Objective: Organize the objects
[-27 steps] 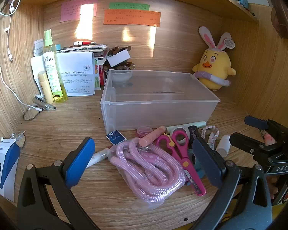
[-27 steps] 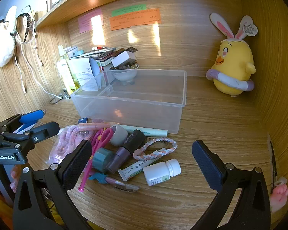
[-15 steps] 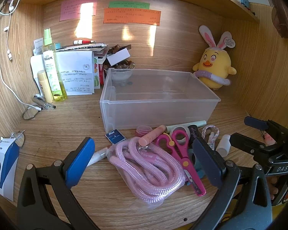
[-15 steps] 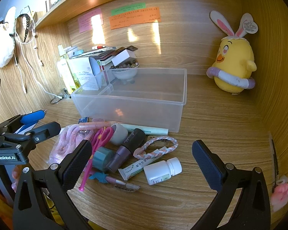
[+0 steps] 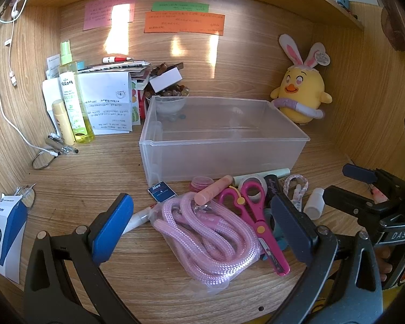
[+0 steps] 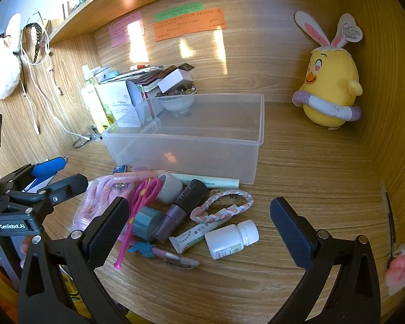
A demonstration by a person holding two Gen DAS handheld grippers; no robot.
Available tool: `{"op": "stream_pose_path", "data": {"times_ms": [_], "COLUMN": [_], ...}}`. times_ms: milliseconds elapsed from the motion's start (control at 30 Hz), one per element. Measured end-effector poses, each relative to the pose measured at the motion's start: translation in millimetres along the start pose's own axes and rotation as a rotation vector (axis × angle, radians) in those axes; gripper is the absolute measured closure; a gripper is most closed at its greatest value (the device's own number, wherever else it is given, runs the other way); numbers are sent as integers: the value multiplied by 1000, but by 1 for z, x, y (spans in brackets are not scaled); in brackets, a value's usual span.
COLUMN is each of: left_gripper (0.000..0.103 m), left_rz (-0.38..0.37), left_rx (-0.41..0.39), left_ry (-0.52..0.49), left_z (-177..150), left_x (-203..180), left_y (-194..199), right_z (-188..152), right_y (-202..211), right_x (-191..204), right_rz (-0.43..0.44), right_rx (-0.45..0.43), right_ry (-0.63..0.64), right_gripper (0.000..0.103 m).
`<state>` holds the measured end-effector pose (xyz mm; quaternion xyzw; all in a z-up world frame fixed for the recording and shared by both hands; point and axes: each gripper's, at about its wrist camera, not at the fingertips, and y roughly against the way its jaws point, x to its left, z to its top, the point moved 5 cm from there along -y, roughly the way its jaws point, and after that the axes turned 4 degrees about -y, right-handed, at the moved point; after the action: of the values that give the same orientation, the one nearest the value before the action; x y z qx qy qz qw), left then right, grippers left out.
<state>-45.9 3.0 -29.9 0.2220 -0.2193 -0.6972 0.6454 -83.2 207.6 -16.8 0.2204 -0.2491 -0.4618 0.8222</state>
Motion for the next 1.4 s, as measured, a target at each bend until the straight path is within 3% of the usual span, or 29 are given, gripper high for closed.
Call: {"op": "stream_pose_path", "data": {"times_ms": [533,667,867,1133,1400], "left_gripper": [0,17,23,48,49], "left_rz": [10,26,101,124,84], "left_rx": [-6,16,47,164,246], "left_ry": [-7,1,47,96,-23], "left_z": [-6,-10,-20,-32,-36], "left_x": [7,20,53,92,86], "left_y": [3,6,4,-24,-52], "right_z": [-6,-8,-9,-26,-39], "right_y": [-4,-4,0,-13,-29], "right_x": [2,-3,-27,-53,-48], "right_rz": [22,11,-41,-37,-29], "right_rx": [32,27,7,96,161], "right_ry": [6,0,-54,-133,-130], "right_gripper": [0,0,3,27,31]}}
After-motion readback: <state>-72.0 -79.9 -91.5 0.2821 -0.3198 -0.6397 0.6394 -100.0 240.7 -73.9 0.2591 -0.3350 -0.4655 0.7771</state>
